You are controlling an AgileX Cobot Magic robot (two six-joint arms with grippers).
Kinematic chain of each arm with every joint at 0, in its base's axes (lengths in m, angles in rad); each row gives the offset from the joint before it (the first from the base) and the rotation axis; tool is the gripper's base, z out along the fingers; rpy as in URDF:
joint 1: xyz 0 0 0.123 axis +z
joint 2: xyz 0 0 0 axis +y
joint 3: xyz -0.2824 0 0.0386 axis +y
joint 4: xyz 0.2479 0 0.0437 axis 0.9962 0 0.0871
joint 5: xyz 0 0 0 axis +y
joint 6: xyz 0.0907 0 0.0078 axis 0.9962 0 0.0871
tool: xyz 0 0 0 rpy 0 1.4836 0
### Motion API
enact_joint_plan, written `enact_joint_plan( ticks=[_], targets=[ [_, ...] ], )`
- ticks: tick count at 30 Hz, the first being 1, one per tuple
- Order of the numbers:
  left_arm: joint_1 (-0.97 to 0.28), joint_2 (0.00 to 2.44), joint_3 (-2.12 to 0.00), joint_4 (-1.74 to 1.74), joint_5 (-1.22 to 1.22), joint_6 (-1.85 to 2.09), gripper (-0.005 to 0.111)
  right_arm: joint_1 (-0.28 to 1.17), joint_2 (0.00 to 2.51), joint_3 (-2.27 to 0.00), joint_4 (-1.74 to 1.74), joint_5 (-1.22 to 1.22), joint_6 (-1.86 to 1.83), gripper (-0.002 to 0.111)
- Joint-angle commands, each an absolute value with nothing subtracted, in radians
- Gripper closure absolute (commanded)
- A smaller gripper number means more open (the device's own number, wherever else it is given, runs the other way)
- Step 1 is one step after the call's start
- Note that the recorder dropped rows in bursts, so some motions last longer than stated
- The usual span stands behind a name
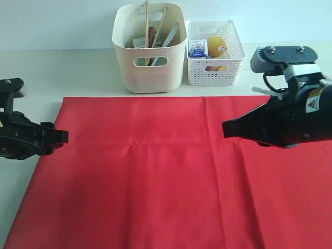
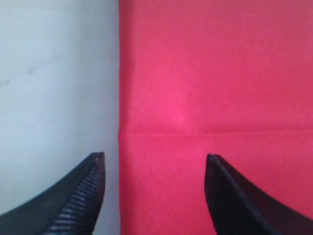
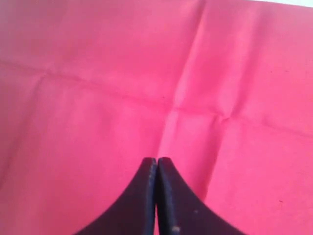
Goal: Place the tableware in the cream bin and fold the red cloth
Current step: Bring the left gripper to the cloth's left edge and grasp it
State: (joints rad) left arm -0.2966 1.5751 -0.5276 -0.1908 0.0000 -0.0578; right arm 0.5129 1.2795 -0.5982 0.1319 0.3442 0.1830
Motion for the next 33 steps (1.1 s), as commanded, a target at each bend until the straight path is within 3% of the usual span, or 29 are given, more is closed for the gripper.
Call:
enact_joint_plan(
  ticks=[1,8,13,15,19,25,33],
  targets=[
    [-0.303,1.676,-0.57,-0.19,-0.011,-0.057,0.045,0.512,1.356,-0.593,0.13,0.31,0.184,0.107],
    [-0.357,1.785,-0.607,-0.19,-0.014,-0.052,0.046,0.512,1.436,-0.593,0.13,0.288,0.184,0.107],
    [-0.371,1.852,-0.607,-0.206,-0.064,-0.016,0.056,0.512,1.455,-0.593,0.128,0.284,0.184,0.107],
    [-0.371,1.875,-0.607,-0.206,-0.063,-0.016,0.068,0.512,1.455,-0.593,0.128,0.292,0.182,0.107],
    [-0.368,1.89,-0.607,-0.204,-0.042,-0.012,0.107,0.512,1.455,-0.593,0.128,0.307,0.177,0.107],
    [-0.319,1.89,-0.607,-0.195,-0.007,0.034,0.107,0.512,1.455,-0.593,0.099,0.358,0.14,0.108],
    [-0.124,1.861,-0.607,-0.195,0.07,0.18,0.107,0.512,1.455,-0.593,0.073,0.364,0.14,0.108]
  ],
)
